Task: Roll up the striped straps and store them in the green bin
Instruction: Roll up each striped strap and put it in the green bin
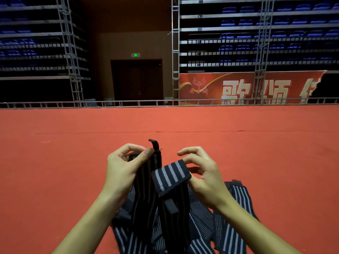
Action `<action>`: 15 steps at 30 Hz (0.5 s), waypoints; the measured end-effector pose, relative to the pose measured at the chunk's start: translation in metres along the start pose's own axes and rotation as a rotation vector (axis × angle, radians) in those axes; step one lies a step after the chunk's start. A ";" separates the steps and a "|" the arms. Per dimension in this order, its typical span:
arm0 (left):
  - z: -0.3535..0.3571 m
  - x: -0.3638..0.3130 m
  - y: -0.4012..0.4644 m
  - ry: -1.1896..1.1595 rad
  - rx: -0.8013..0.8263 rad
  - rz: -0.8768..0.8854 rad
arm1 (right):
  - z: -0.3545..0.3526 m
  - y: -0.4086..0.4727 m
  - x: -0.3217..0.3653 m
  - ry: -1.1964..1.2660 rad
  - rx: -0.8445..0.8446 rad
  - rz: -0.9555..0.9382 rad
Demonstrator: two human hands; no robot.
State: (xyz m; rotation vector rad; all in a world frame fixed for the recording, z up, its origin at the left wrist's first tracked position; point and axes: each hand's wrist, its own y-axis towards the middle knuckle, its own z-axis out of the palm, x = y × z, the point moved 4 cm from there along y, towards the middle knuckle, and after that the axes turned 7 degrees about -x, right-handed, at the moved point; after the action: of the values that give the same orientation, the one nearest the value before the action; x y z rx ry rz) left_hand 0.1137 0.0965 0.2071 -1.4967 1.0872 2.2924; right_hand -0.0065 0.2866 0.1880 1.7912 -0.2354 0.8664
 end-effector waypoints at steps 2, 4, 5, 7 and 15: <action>0.003 -0.001 -0.001 -0.023 0.007 -0.007 | 0.008 -0.001 -0.001 0.040 0.025 0.060; 0.007 -0.004 -0.005 -0.043 0.024 -0.010 | 0.016 -0.001 -0.002 0.084 0.026 0.115; 0.009 -0.005 -0.006 -0.047 0.033 -0.005 | 0.019 0.000 -0.001 0.110 0.022 0.133; 0.012 -0.007 -0.008 -0.044 0.042 -0.003 | 0.026 0.001 0.001 0.160 0.023 0.152; 0.004 -0.003 -0.008 -0.045 0.106 0.056 | 0.032 0.007 0.002 0.243 -0.015 0.171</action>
State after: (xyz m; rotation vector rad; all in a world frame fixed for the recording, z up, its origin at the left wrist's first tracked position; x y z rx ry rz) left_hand 0.1169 0.1052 0.2069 -1.3855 1.2324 2.2548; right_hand 0.0055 0.2563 0.1896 1.6505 -0.2385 1.1915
